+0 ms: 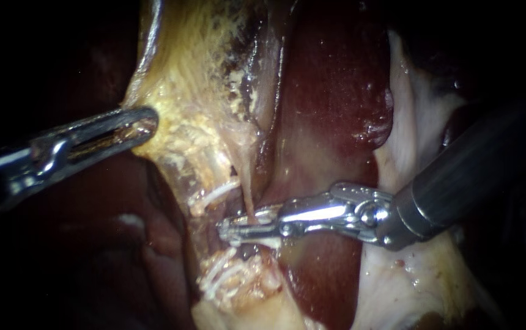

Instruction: Going back second clip right tube

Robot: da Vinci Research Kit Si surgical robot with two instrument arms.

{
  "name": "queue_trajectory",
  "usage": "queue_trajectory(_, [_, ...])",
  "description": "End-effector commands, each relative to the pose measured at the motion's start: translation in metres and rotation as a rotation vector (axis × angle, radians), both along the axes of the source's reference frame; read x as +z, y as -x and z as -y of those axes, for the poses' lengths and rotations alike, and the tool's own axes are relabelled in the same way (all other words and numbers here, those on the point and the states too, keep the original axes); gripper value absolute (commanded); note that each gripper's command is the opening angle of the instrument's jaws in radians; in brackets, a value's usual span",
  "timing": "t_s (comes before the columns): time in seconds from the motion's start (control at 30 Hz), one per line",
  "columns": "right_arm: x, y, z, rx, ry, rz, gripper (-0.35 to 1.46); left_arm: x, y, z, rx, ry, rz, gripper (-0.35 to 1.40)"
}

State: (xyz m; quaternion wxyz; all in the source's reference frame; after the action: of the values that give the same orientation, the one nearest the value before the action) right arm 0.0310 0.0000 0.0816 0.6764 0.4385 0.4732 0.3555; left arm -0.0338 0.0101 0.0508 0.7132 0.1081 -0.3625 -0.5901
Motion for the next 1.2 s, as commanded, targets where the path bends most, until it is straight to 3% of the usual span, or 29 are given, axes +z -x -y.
queue_trajectory(0.03, [-0.0001, 0.0, 0.0, 0.0, 0.0, 0.0, -0.35, -0.0001, 0.0, 0.0, -0.001, -0.001, -0.001, -0.35])
queue_trajectory(0.13, [-0.0002, 0.0, 0.0001, 0.0, 0.0, 0.0, -0.35, -0.0003, 0.0001, 0.0001, -0.002, -0.001, -0.002, -0.35])
queue_trajectory(0.2, [-0.0002, -0.0002, 0.0, -0.001, 0.0, 0.003, 0.0, -0.0005, 0.0001, 0.0002, -0.003, -0.001, -0.003, -0.35])
queue_trajectory(0.27, [-0.0001, -0.0006, -0.0001, -0.013, 0.093, -0.032, 0.42, -0.0006, 0.0001, 0.0002, -0.003, -0.001, -0.003, -0.35])
queue_trajectory(0.37, [0.0001, -0.0012, -0.0003, 0.016, 0.174, -0.05, 0.59, -0.0007, 0.0001, 0.0002, -0.003, -0.001, -0.003, -0.35])
queue_trajectory(0.4, [0.0001, -0.0013, -0.0003, 0.029, 0.201, -0.05, 0.6, -0.0007, 0.0001, 0.0002, -0.004, -0.001, -0.004, -0.35])
queue_trajectory(0.53, [0.0004, -0.0009, -0.0006, 0.024, 0.252, -0.065, 0.6, -0.0008, 0.0001, 0.0003, -0.004, -0.001, -0.004, -0.35])
queue_trajectory(0.8, [0.0019, 0.0008, -0.0016, 0.035, 0.261, -0.056, 0.6, -0.0011, 0.0003, 0.0005, -0.006, -0.001, -0.005, -0.35])
queue_trajectory(1.0, [0.0013, 0.0004, -0.0011, 0.033, 0.261, -0.058, 0.6, -0.0012, 0.0003, 0.0005, -0.006, -0.001, -0.006, -0.35])
queue_trajectory(1.07, [0.0008, 0.0001, -0.0007, 0.02, 0.257, -0.068, 0.6, -0.0012, 0.0003, 0.0005, -0.007, -0.001, -0.006, -0.35])
queue_trajectory(1.2, [-0.0007, -0.001, 0.0013, -0.045, 0.24, -0.13, 0.6, -0.0012, 0.0003, 0.0005, -0.007, -0.001, -0.006, -0.35])
